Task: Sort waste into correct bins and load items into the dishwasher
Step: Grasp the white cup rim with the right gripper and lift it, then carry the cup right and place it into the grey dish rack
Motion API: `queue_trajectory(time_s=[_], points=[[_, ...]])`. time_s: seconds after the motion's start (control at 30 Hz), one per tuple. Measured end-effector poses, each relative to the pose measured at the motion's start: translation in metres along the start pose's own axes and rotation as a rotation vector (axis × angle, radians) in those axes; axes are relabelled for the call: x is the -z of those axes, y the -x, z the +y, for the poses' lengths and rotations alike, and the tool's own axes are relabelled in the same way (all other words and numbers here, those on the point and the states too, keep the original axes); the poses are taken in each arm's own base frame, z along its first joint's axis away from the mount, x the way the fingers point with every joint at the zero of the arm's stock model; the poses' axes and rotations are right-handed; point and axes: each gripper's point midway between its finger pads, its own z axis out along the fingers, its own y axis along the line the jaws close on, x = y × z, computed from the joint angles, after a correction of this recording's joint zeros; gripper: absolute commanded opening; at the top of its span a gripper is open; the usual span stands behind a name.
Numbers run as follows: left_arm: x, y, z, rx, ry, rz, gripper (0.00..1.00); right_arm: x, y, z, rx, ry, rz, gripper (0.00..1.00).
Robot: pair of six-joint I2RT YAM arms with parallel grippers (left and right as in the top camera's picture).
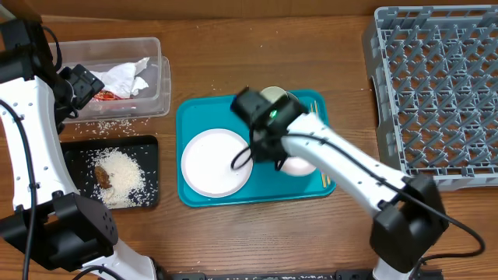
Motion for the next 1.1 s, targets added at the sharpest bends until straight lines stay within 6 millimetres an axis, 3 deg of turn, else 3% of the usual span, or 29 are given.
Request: queue_trajectory(time_s=[0.13, 0.23, 0.33, 0.47, 0.67, 0.8, 0.97, 1.1], points=[[0.000, 0.000, 0.000, 0.000, 0.000, 0.000, 1.00, 0.031, 0.049, -0.030, -0.079, 0.006, -0.108, 0.04], [0.000, 0.000, 0.000, 0.000, 0.000, 0.000, 1.00, 0.054, 0.087, -0.075, -0.167, 0.013, -0.188, 0.04], [0.000, 0.000, 0.000, 0.000, 0.000, 0.000, 1.00, 0.084, 0.125, -0.139, -0.260, 0.050, -0.284, 0.04], [0.000, 0.000, 0.000, 0.000, 0.000, -0.001, 1.00, 0.118, 0.155, -0.239, -0.370, 0.131, -0.427, 0.04], [0.000, 0.000, 0.000, 0.000, 0.000, 0.000, 1.00, 0.151, 0.158, -0.390, -0.531, 0.230, -0.657, 0.04], [0.000, 0.000, 0.000, 0.000, 0.000, 0.000, 1.00, 0.171, 0.146, -0.473, -0.594, 0.249, -0.822, 0.04], [0.000, 0.000, 0.000, 0.000, 0.000, 0.000, 1.00, 0.169, 0.130, -0.539, -0.622, 0.275, -0.931, 0.04], [0.000, 0.000, 0.000, 0.000, 0.000, 0.000, 1.00, 0.144, 0.131, -0.566, -0.626, 0.311, -0.948, 0.04]])
